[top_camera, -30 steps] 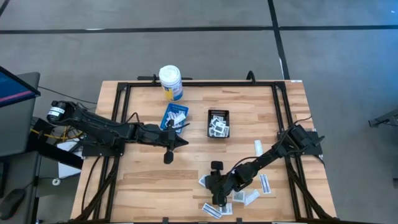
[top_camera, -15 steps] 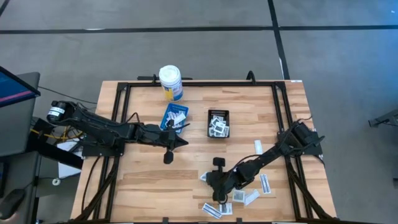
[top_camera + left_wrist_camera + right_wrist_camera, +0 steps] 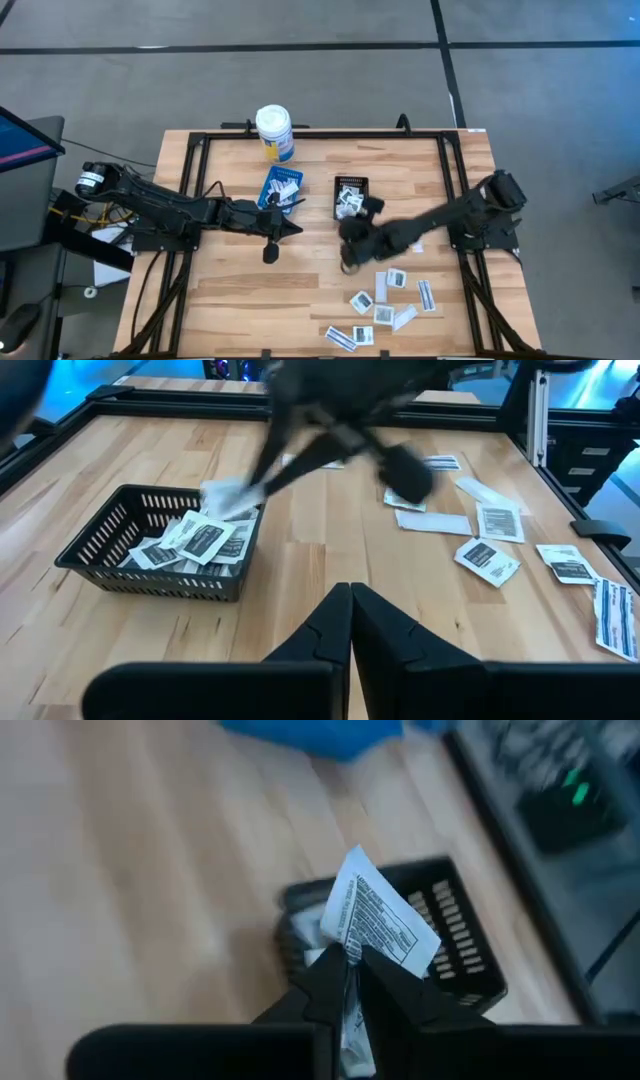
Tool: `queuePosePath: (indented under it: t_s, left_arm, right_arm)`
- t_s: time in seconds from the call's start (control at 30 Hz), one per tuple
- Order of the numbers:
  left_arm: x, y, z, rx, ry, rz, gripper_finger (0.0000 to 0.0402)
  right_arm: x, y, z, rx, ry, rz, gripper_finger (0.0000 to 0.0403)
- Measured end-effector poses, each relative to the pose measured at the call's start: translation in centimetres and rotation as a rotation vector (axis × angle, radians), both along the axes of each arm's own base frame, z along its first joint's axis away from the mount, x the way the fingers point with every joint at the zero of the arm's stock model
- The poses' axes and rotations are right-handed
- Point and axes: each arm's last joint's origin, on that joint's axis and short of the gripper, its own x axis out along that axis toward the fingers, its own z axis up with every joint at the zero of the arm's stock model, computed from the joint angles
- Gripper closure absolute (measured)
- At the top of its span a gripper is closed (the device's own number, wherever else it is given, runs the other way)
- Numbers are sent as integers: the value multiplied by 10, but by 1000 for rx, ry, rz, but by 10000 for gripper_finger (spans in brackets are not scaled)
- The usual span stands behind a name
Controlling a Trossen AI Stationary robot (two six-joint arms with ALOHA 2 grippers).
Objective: Pick & Place First Aid Supplies
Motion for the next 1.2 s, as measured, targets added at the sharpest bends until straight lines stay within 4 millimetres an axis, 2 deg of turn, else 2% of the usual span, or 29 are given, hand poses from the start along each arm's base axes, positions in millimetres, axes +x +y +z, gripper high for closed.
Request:
queuePosePath:
  t_s: [0.17, 0.27, 0.37, 0.5, 0.6, 0.77, 0.93, 1.03, 1.2]
  left_arm:
    - [0, 0, 0, 0, 0, 0, 390]
    - [0, 0, 0, 0, 0, 0, 390]
    - [0, 0, 0, 0, 3, 0, 390]
    - [0, 0, -1, -1, 9, 1, 390]
    - [0, 0, -1, -20, 17, 3, 390]
    - [-1, -3, -3, -24, 30, -8, 390]
    - [-2, -7, -3, -24, 32, -27, 390]
    - [-2, -8, -3, -24, 31, -29, 390]
    - [-2, -8, -3, -22, 28, -26, 390]
  right_arm:
    - [7, -36, -12, 121, 91, -74, 335]
    - [13, -38, -10, 267, 63, -37, 307]
    - [9, -32, 1, 359, 52, 6, 282]
    - [-2, -17, 20, 435, 11, -39, 260]
    - [-18, 2, 34, 499, -2, -58, 253]
    - [-51, 36, 40, 535, 73, -119, 258]
    - [-82, 61, 29, 511, 162, -234, 262]
    - [-96, 73, 16, 578, 165, -292, 261]
    - [-110, 93, -10, 698, 161, -261, 265]
